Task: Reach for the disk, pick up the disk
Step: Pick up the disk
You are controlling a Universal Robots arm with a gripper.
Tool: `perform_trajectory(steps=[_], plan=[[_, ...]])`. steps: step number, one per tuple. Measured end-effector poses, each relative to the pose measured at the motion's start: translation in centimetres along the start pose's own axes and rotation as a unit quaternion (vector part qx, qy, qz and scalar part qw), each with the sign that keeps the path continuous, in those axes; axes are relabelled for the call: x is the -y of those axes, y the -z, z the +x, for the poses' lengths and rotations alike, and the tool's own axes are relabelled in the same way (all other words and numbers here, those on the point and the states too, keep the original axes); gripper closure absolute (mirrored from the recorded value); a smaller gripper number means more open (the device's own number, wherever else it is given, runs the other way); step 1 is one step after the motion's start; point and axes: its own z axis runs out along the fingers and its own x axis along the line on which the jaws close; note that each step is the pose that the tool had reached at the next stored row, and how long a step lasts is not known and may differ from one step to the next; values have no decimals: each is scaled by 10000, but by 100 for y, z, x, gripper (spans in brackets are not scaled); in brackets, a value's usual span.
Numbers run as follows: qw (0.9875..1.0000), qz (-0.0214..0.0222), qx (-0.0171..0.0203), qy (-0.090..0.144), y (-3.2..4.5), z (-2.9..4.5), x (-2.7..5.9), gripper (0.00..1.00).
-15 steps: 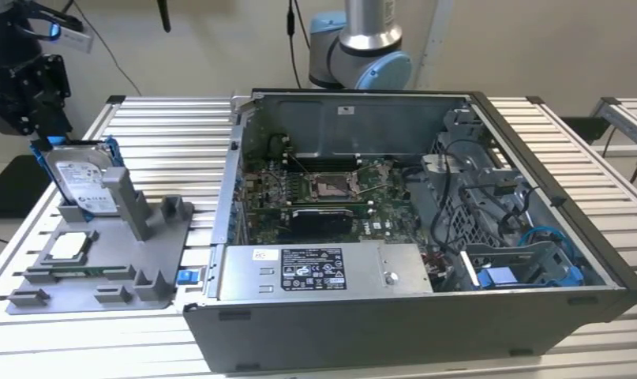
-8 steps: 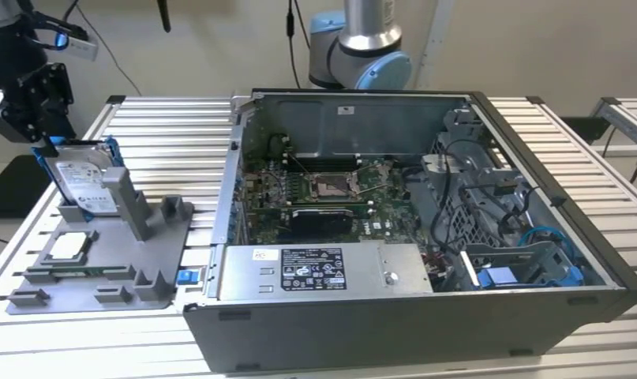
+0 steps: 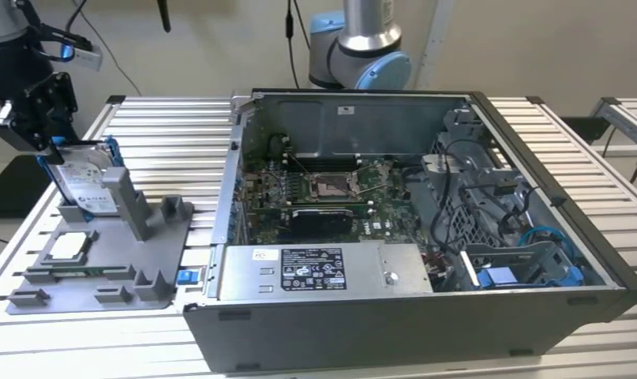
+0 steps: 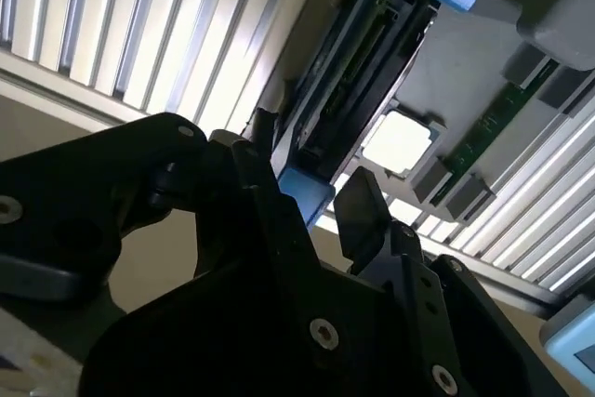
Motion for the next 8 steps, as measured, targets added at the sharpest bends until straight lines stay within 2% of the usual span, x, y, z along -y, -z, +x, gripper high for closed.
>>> perform_trajectory(steps=[8], plan=[[10000,-1,5,43,-148,5,-11,0]])
